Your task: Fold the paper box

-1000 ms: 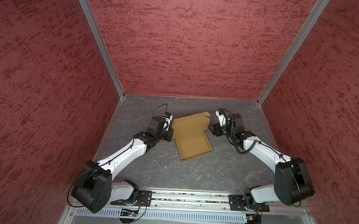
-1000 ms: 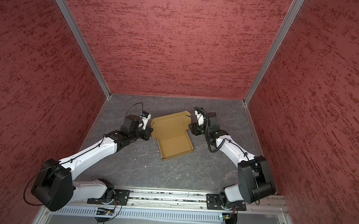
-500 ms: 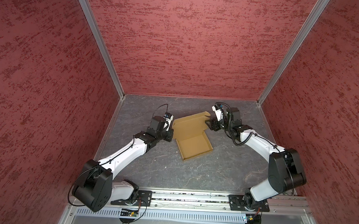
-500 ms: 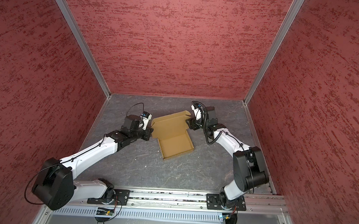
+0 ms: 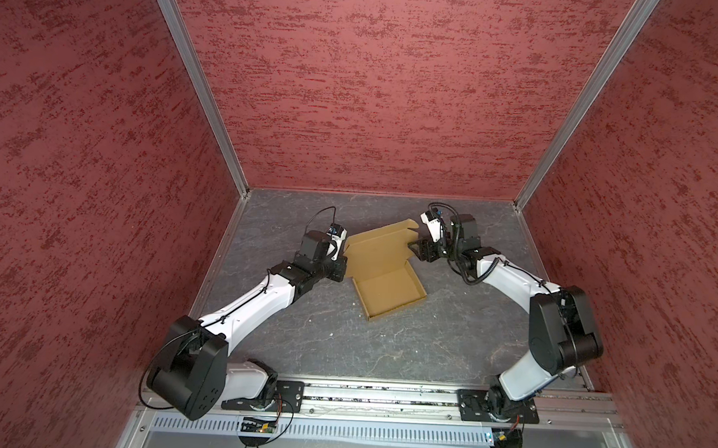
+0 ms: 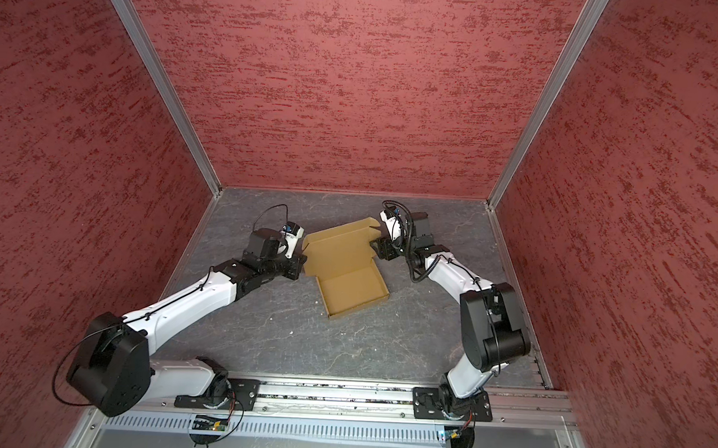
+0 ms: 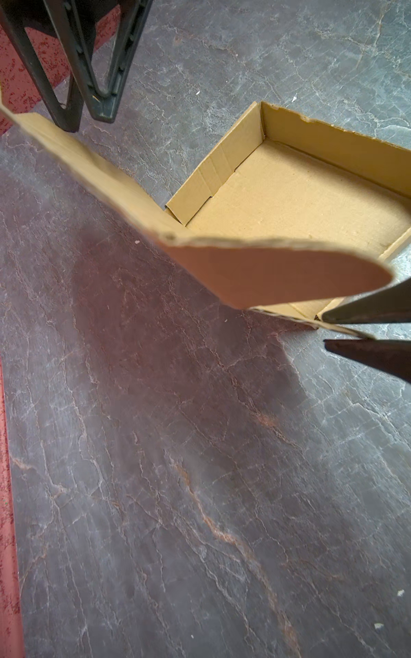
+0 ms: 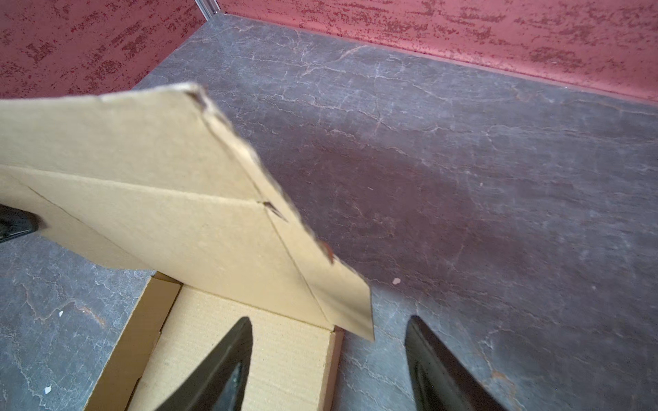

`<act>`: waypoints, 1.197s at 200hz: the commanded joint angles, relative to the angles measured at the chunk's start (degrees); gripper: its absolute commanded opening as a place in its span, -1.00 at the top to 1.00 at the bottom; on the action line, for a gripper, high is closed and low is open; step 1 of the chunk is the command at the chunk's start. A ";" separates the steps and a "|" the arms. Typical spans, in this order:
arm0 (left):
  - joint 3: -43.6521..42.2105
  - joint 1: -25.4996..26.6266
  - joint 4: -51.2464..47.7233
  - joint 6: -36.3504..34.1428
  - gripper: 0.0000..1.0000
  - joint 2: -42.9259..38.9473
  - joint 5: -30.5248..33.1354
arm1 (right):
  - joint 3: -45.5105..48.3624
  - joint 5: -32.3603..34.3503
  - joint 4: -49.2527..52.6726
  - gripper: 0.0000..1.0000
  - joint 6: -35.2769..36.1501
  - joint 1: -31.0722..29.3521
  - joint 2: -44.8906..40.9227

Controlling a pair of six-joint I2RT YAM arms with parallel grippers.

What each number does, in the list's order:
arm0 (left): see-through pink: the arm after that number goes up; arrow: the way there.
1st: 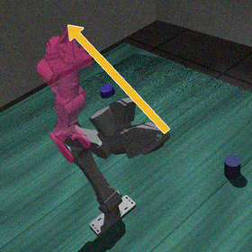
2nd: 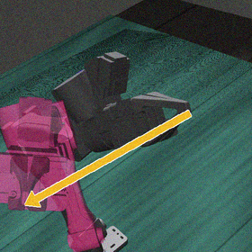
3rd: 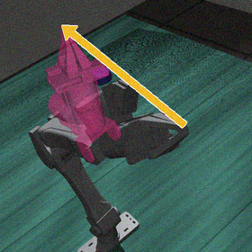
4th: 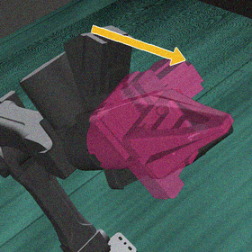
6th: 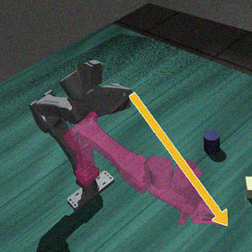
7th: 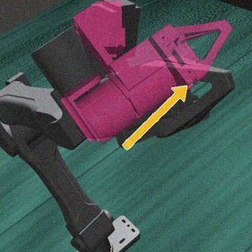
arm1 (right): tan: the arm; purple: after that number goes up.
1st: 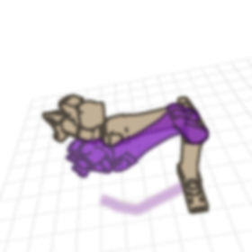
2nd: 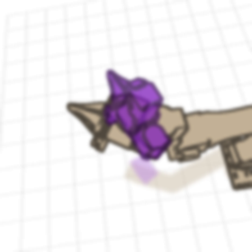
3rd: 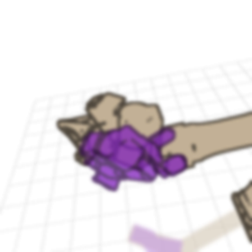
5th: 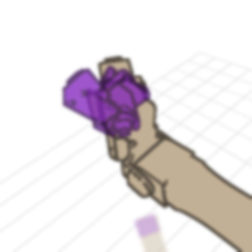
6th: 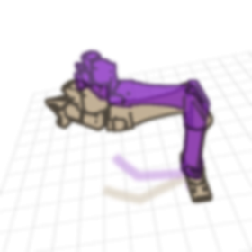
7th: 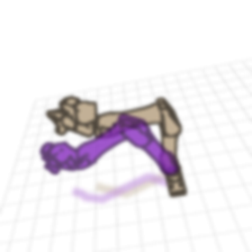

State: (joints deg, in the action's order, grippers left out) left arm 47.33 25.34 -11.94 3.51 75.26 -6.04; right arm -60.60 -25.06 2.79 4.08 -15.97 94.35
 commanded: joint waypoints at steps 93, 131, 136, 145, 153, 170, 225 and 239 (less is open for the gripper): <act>1.81 -0.47 0.79 -1.76 0.80 0.21 -1.06 | -1.12 -11.96 -5.98 -0.52 5.67 4.35 0.95; 1.65 -0.56 0.98 -2.04 0.80 -0.11 -1.52 | 2.45 -18.73 -11.82 -0.61 9.23 6.55 0.65; 1.56 -0.56 1.07 -2.01 0.80 -0.16 -1.58 | 2.21 -19.57 -11.92 -0.61 8.77 6.95 1.07; 1.51 -0.56 1.21 -2.01 0.80 -0.20 -1.75 | 1.63 -20.92 -11.82 -0.61 8.48 7.56 2.14; 1.53 -0.56 1.29 -2.12 0.80 -0.21 -1.91 | 1.21 -21.83 -11.99 -0.61 8.33 7.87 3.03; 1.54 -0.58 1.37 -2.26 0.81 -0.29 -2.12 | 0.17 -22.86 -11.93 -0.60 8.23 7.97 4.96; 1.62 -0.57 2.12 -2.40 0.81 0.14 -2.61 | -3.22 -25.39 -13.33 -0.56 6.16 7.97 9.54; 1.79 -0.56 2.33 -2.58 0.81 0.41 -2.80 | -3.90 -25.51 -13.58 -0.55 5.75 7.97 10.22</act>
State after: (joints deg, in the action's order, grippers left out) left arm 47.68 25.08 -11.49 2.00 75.70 -7.84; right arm -61.58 -47.48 -8.03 10.02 -8.08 103.74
